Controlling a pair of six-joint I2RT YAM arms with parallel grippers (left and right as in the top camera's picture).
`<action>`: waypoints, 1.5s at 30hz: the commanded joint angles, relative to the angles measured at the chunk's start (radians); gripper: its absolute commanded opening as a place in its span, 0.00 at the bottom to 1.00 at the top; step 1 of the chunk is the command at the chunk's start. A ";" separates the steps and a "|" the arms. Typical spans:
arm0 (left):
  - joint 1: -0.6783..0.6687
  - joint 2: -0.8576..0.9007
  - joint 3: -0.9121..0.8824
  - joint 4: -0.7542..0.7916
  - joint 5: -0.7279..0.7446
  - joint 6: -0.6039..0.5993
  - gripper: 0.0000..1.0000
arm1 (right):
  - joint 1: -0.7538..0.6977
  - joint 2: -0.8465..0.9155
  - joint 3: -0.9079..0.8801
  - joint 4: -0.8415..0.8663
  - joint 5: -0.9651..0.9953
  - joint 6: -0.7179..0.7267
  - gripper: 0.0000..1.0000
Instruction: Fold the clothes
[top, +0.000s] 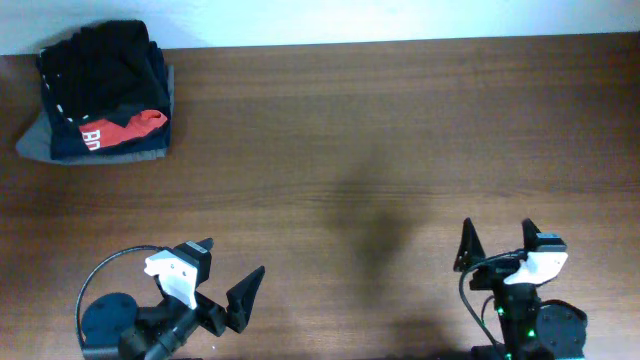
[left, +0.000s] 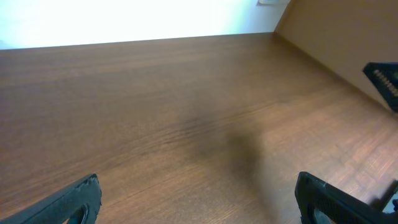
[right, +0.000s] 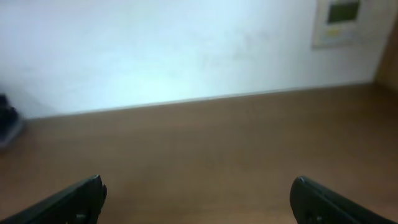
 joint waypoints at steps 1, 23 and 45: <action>-0.004 -0.011 -0.006 0.005 0.000 -0.003 0.99 | -0.016 -0.018 -0.060 0.064 -0.046 -0.015 0.99; -0.004 -0.011 -0.006 0.005 0.000 -0.003 0.99 | -0.018 -0.018 -0.303 0.535 -0.080 -0.019 0.99; -0.004 -0.011 -0.006 0.005 0.000 -0.003 0.99 | -0.018 -0.018 -0.303 0.290 -0.107 -0.188 0.99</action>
